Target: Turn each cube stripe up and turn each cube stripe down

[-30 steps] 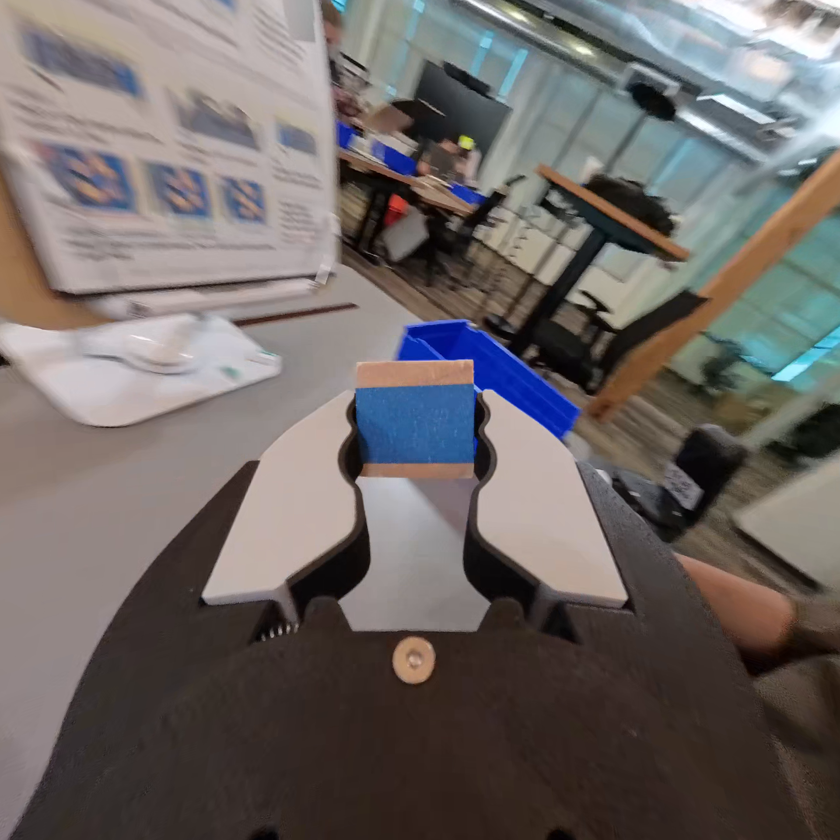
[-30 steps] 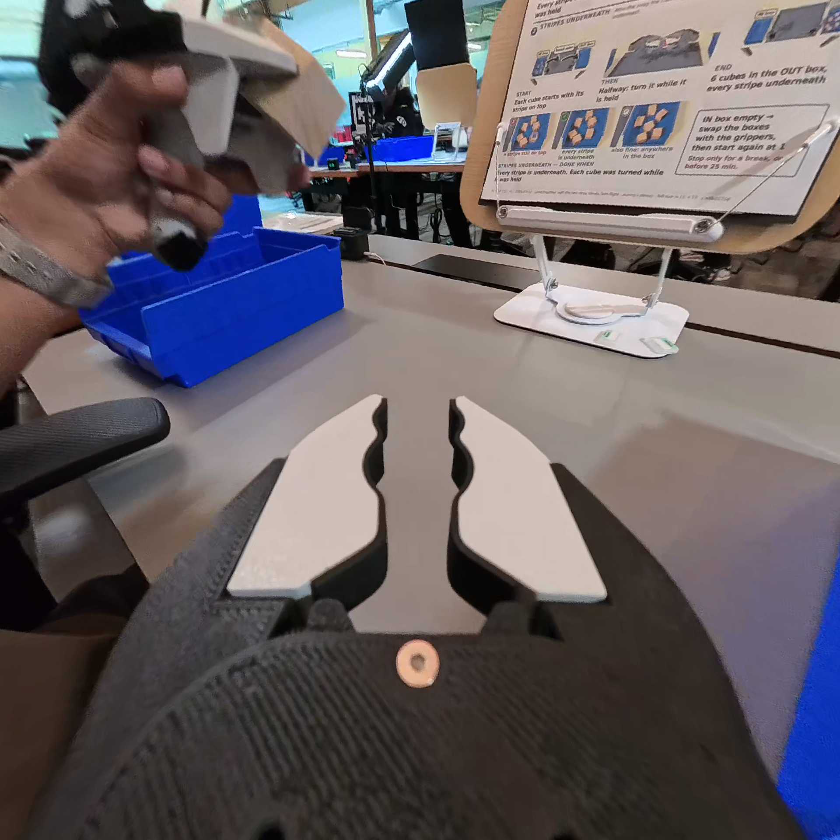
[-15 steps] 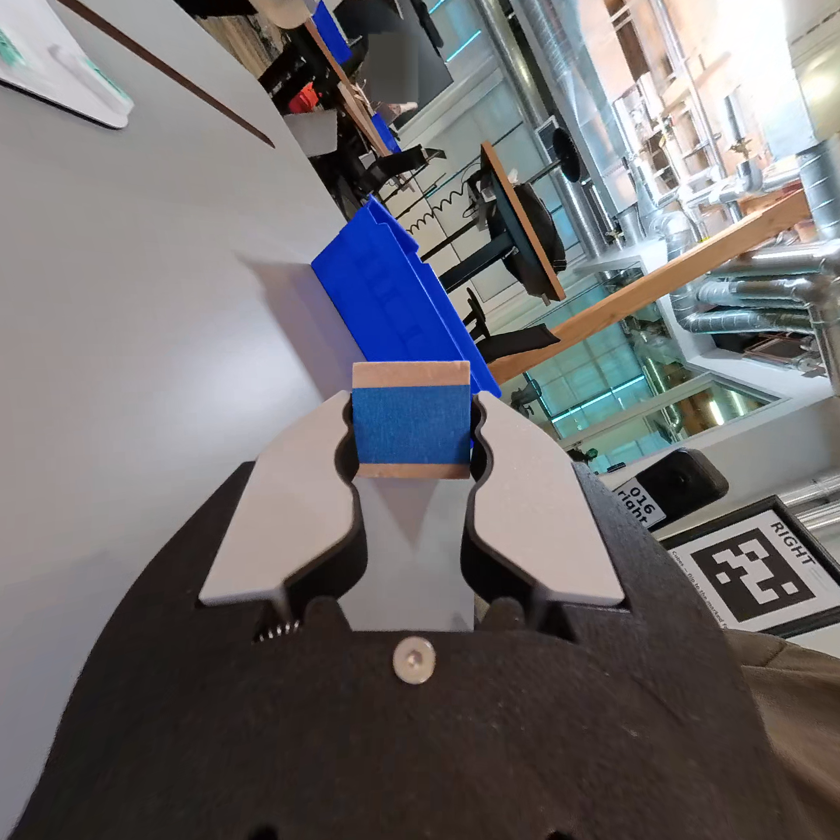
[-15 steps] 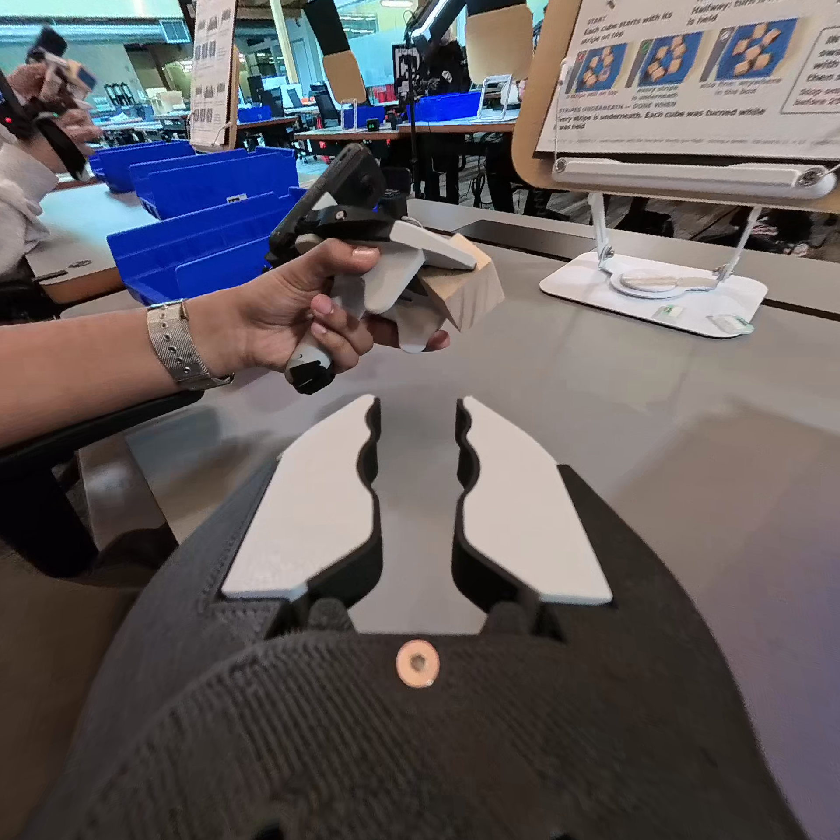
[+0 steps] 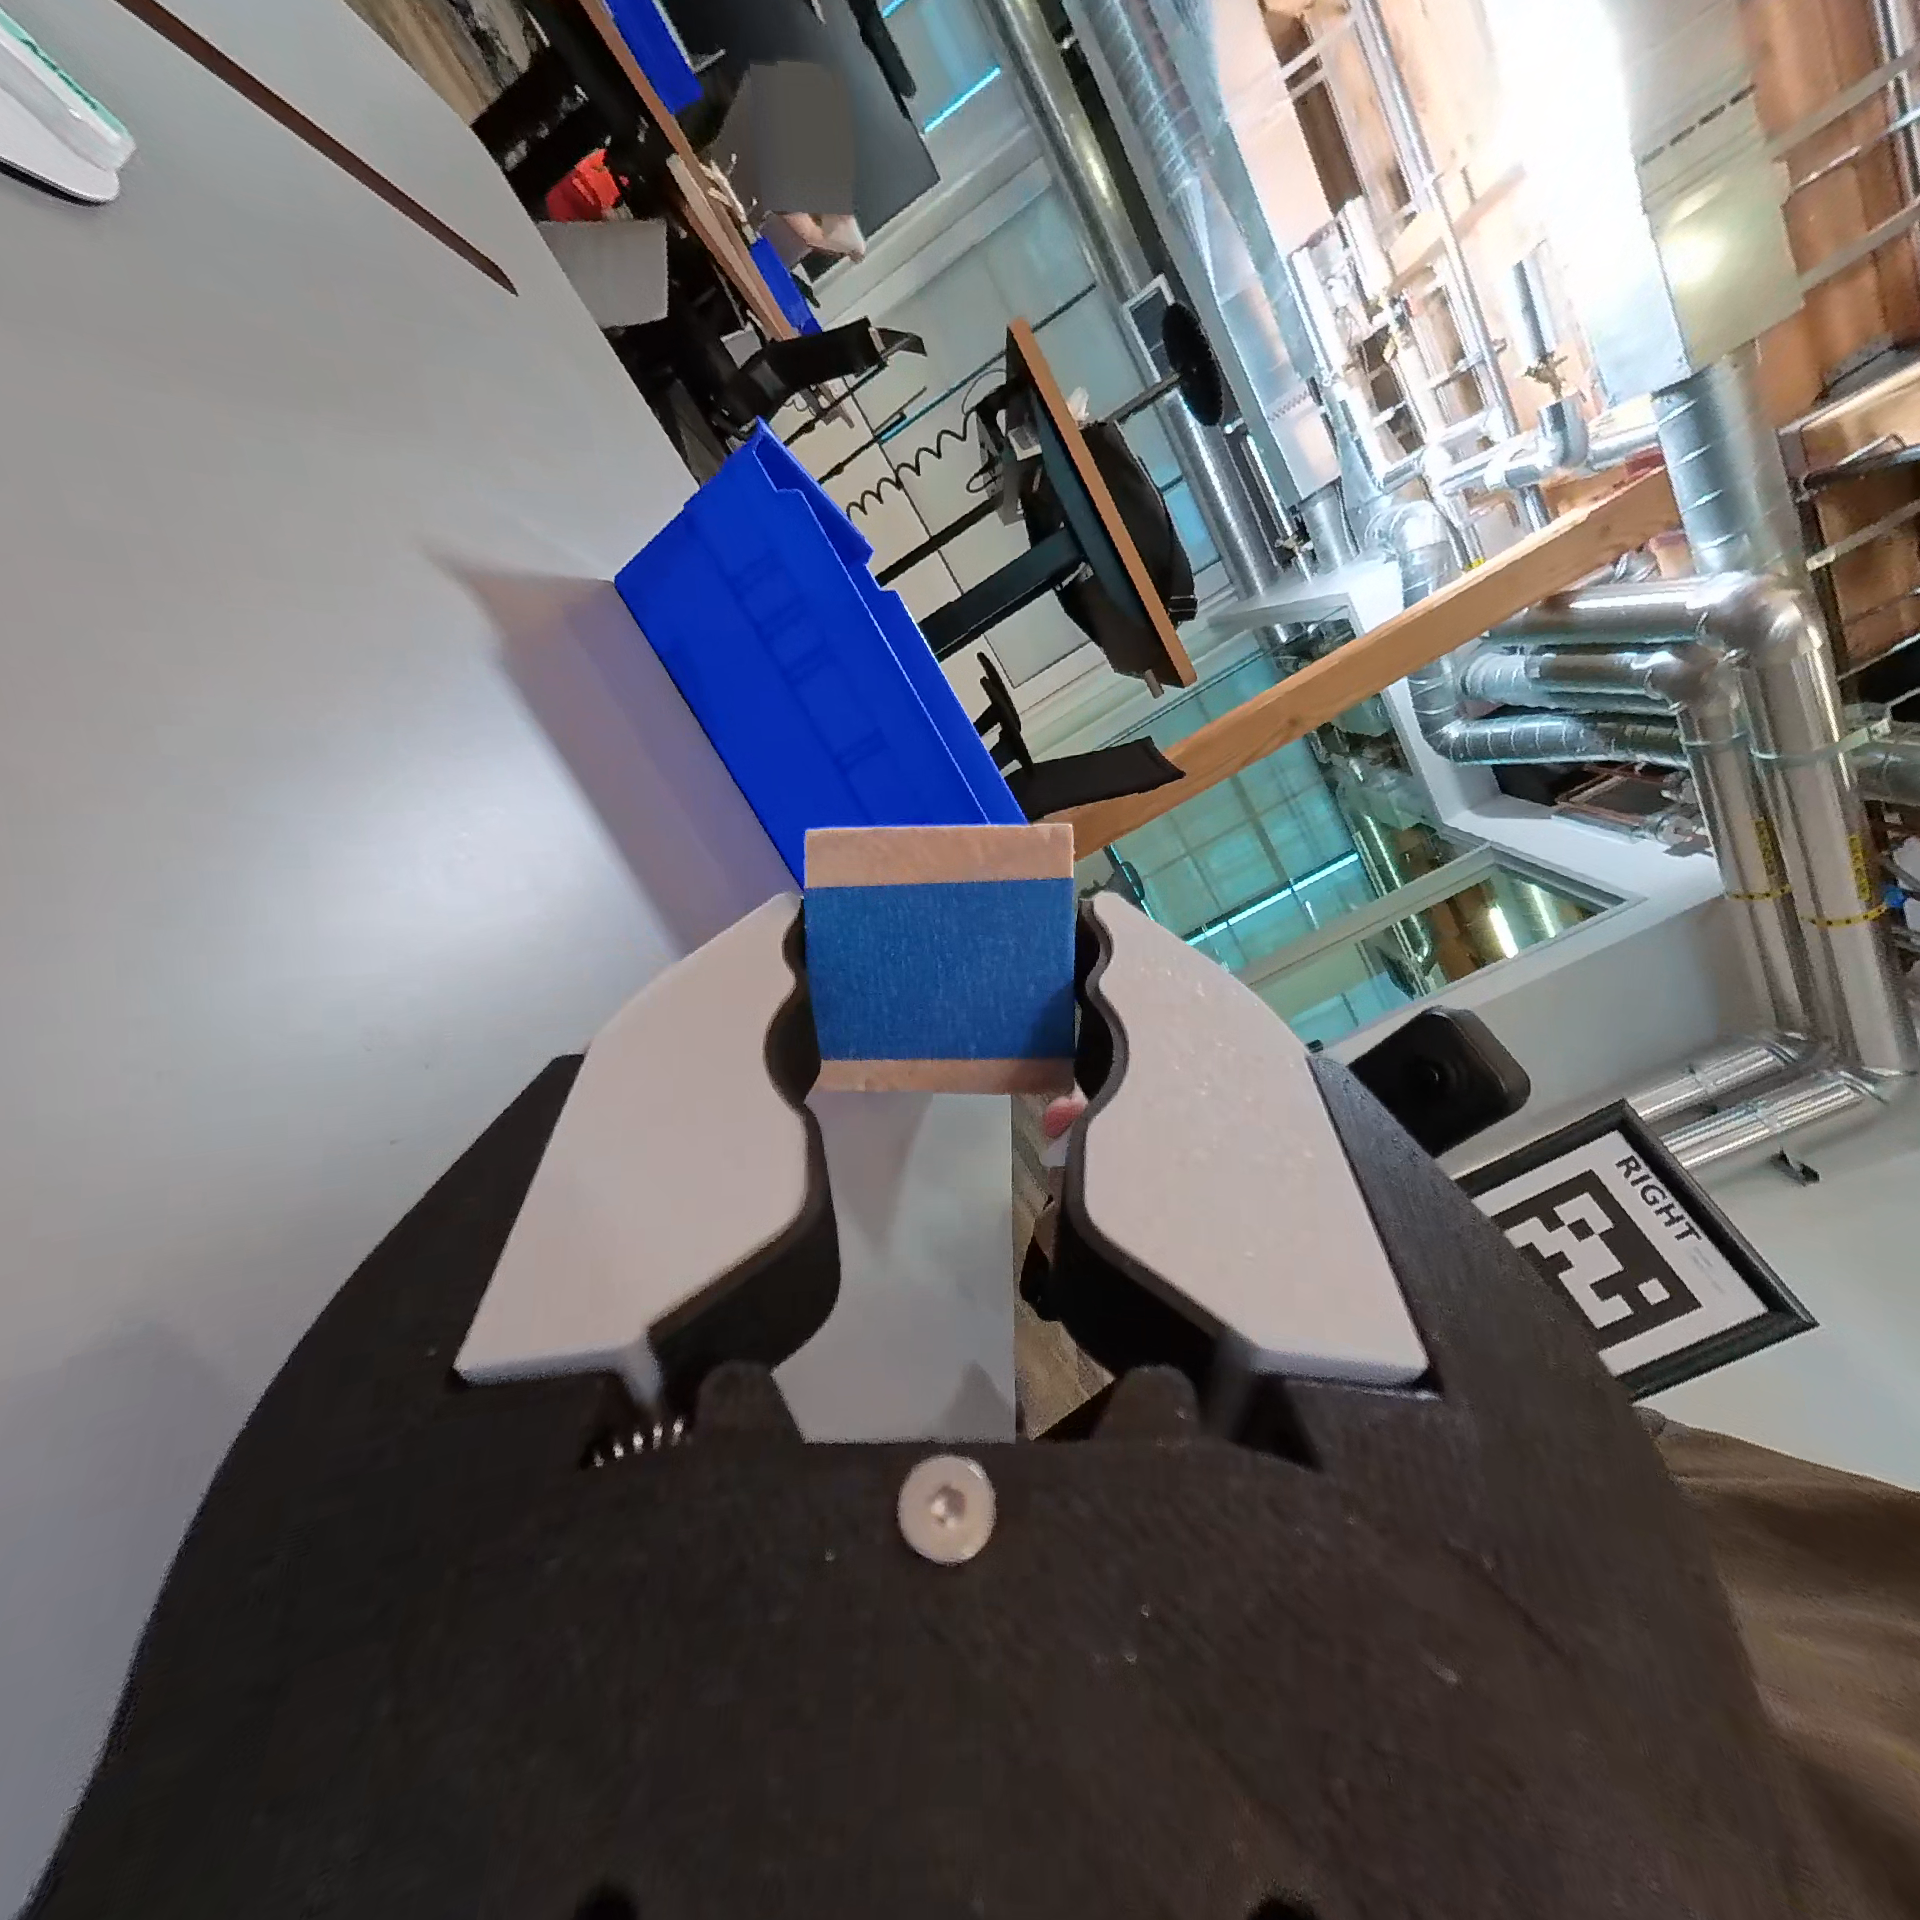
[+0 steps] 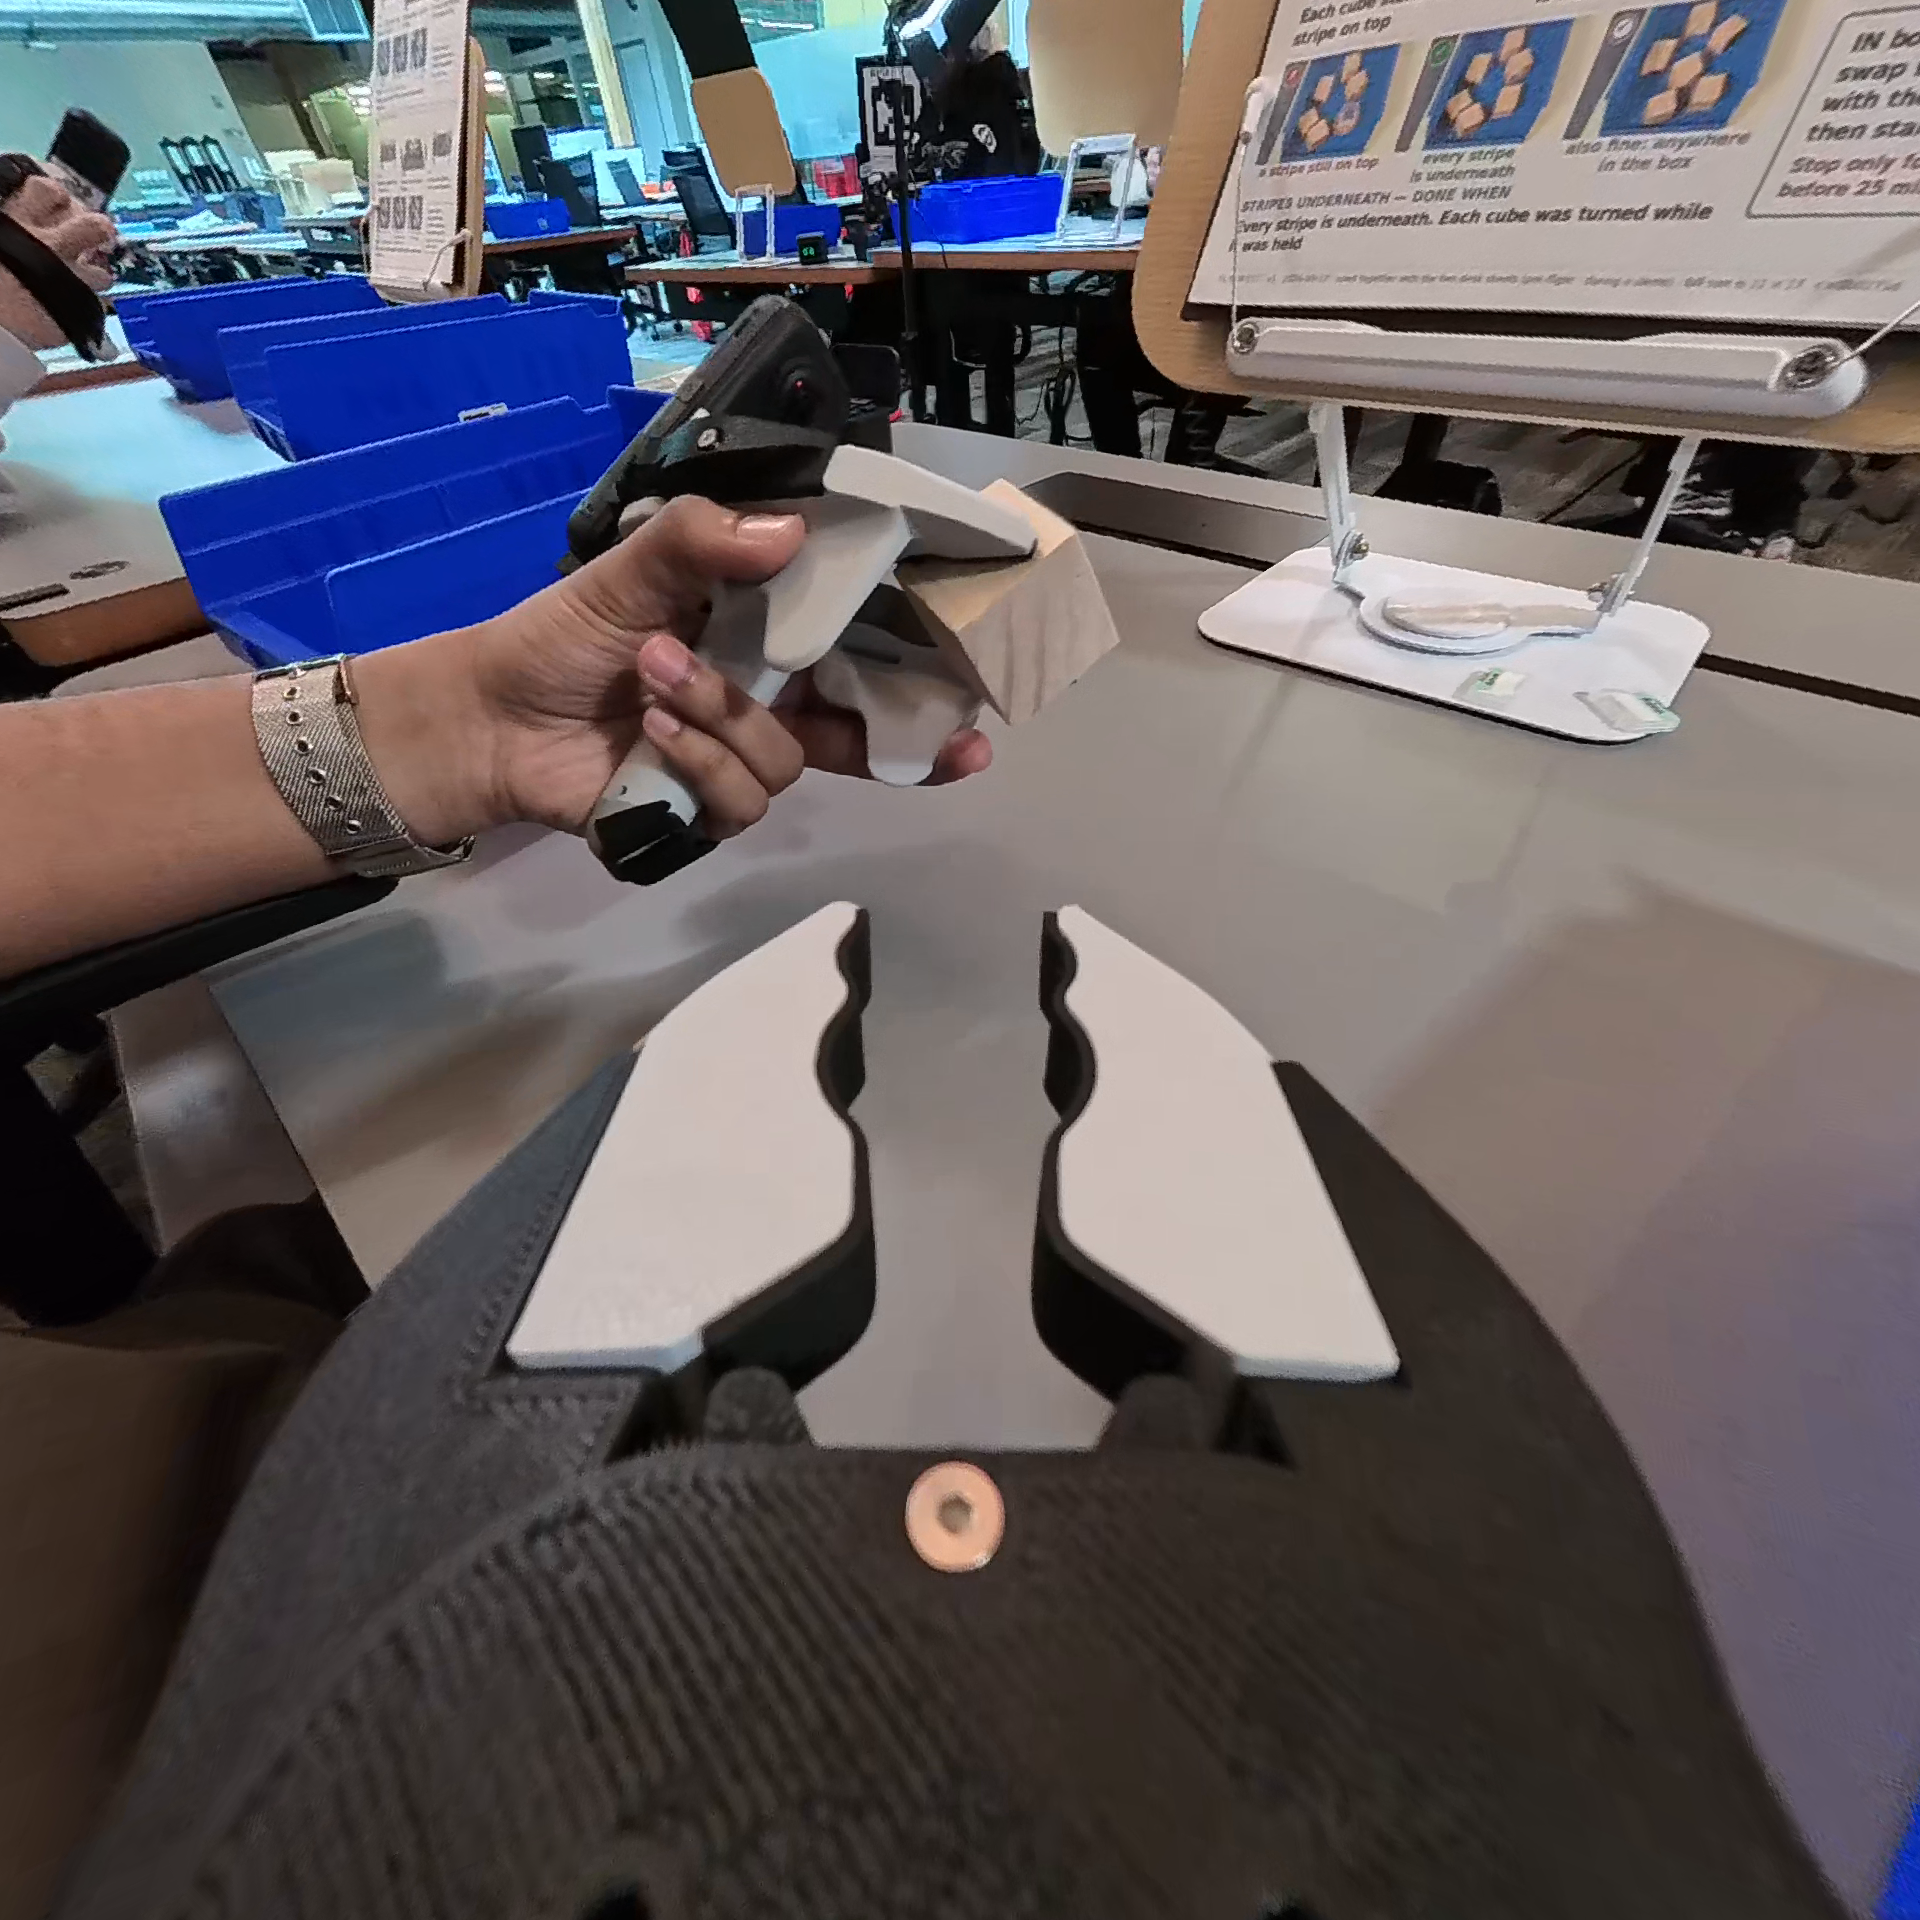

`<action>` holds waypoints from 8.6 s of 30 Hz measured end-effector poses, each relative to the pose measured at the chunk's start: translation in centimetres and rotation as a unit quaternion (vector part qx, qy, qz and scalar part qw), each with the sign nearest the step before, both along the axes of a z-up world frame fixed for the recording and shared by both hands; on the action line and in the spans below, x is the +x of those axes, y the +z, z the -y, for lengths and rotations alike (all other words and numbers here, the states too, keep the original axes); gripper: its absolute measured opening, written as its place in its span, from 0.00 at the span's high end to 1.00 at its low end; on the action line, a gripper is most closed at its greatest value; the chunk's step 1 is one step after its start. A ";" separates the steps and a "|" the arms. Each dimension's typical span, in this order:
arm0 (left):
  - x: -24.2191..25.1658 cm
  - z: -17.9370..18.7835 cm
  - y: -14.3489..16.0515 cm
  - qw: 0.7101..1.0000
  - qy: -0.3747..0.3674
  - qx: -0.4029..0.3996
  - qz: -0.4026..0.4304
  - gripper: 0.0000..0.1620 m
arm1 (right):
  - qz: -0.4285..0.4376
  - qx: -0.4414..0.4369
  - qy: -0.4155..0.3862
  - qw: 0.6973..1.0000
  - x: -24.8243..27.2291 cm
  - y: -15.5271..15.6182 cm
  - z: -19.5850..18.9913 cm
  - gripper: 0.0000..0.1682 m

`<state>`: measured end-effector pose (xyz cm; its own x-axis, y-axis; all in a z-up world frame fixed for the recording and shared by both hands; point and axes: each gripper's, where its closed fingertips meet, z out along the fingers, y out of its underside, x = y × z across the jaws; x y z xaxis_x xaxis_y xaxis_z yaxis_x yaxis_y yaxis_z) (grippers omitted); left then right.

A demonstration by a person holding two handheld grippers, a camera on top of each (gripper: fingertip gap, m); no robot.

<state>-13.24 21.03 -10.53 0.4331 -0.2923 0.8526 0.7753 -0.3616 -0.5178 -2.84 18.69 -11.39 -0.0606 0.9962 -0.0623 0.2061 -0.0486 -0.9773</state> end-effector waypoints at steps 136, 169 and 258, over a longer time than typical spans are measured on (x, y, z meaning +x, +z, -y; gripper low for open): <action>6.9 7.6 3.9 0.990 -0.068 0.092 0.081 0.59 | -0.212 0.047 0.047 0.975 -0.4 12.3 -2.7 0.74; 8.1 6.9 1.6 0.994 -0.090 0.050 0.032 0.63 | 0.344 0.029 -0.243 0.907 6.7 -7.1 -28.1 0.74; -27.7 32.6 11.6 0.785 0.580 -0.104 -0.192 0.51 | 0.111 0.180 0.053 0.976 -1.0 -5.1 -0.5 0.80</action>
<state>-40.94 -11.61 1.10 0.5410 0.6176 0.5709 0.4467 0.3642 -0.8172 -3.84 19.18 -16.53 -0.1888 0.9449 0.2675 0.3991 0.3227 -0.8582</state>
